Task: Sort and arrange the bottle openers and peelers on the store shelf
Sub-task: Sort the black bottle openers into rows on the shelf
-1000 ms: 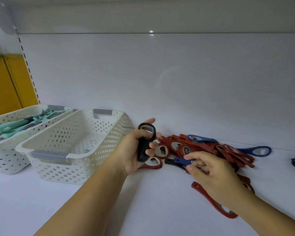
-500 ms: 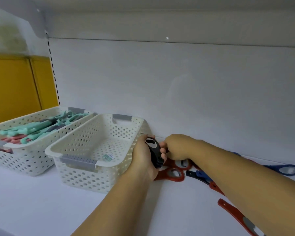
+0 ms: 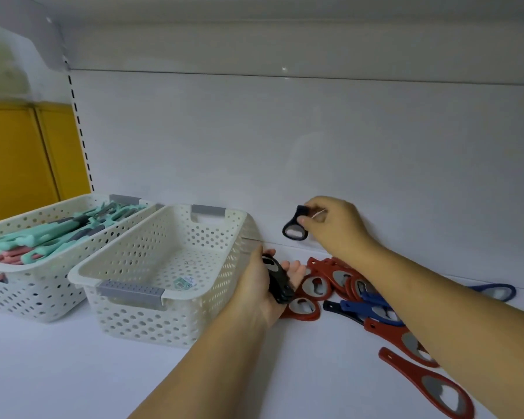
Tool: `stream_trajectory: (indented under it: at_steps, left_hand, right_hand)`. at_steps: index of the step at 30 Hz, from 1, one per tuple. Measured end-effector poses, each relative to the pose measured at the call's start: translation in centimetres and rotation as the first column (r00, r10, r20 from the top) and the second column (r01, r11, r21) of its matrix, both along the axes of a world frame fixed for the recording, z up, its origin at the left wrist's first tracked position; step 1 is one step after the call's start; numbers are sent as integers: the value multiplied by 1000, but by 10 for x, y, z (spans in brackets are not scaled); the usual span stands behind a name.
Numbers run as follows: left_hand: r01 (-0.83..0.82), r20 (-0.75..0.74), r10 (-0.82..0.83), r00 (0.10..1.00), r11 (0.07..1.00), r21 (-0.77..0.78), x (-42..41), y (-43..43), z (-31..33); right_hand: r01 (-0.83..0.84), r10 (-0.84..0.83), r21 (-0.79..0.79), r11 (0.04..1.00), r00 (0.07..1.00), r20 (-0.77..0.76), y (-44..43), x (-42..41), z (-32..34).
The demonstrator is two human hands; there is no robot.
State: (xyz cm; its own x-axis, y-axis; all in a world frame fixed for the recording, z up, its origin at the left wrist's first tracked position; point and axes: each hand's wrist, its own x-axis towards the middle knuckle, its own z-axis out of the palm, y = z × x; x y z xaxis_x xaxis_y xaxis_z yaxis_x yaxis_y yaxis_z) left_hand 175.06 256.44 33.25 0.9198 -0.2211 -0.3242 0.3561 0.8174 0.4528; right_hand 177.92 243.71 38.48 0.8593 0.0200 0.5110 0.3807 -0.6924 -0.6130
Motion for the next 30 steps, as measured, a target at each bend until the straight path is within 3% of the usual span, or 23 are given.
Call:
stream_trajectory:
  at_steps: [2,6,9,12,15,17,20,25,30]
  left_hand:
    - [49,21,-49,999,999,3,-1,-4,-1]
    - [155,171,-126,977,973,-173,-11,-10,3]
    - [164,197,-157,968,986,-22,-17,-15,3]
    - [256,235,-284,929,956,144,-26,-23,2]
    - [149,362,-243,900,951,269,-34,-35,-4]
    - [103,454,-276,847,923,370,-48,-46,-3]
    - [31,538,-361,762,850,526,-68,-67,-4]
    - [-189,670,-511,538,702,687,-108,-99,-7]
    - [-220,744,-560,364,725,653,-135,-143,-5]
  right_hand:
    - [-35,28,122,992,998,60,-3,-22,4]
    - [-178,191,-112,978,974,123,-11,-60,-16]
    - [-208,264,-276,938,947,183,-22,-76,-38]
    - [-225,289,-327,918,943,163,-37,-95,-49]
    - [-157,176,-188,970,981,87,-60,-120,-49]
    - [-81,72,-80,994,992,-102,-73,-139,-46]
    - [-98,95,7,995,937,-335,-87,-164,-49]
    - [-30,109,187,982,898,-426,-107,-196,-58]
    - [66,90,329,942,895,-436,-136,-224,-63]
